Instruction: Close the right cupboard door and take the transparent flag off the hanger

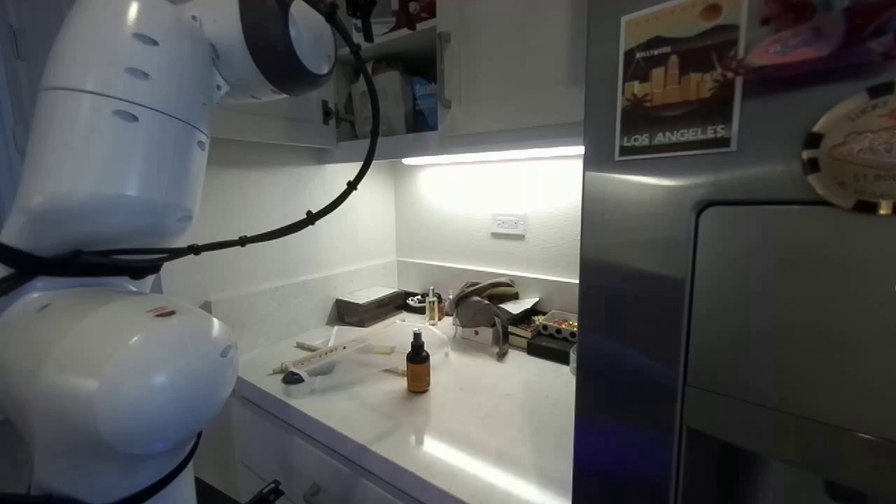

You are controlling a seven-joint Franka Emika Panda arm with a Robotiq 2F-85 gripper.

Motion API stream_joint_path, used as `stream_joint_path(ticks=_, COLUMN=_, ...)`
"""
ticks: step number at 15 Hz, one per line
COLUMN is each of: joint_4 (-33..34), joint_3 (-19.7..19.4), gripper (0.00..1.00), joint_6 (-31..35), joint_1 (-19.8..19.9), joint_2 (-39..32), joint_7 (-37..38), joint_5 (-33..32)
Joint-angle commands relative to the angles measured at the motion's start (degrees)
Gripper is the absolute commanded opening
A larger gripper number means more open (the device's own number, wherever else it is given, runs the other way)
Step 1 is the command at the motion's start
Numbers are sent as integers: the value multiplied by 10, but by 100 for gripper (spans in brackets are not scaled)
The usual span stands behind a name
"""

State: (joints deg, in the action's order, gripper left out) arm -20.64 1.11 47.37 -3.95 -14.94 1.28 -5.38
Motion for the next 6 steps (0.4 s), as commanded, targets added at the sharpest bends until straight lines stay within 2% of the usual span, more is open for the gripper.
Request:
stream_joint_path(ticks=1, joint_4=0, joint_3=-12, gripper=100, joint_6=-17, joint_1=22, joint_2=28, joint_7=-19, joint_5=7)
stream_joint_path(ticks=2, joint_4=0, joint_3=-8, gripper=100, joint_6=-5, joint_1=8, joint_2=17, joint_7=-1, joint_5=2)
stream_joint_path(ticks=6, joint_4=0, joint_3=-10, gripper=100, joint_6=-9, joint_1=18, joint_2=28, joint_7=-3, joint_5=2)
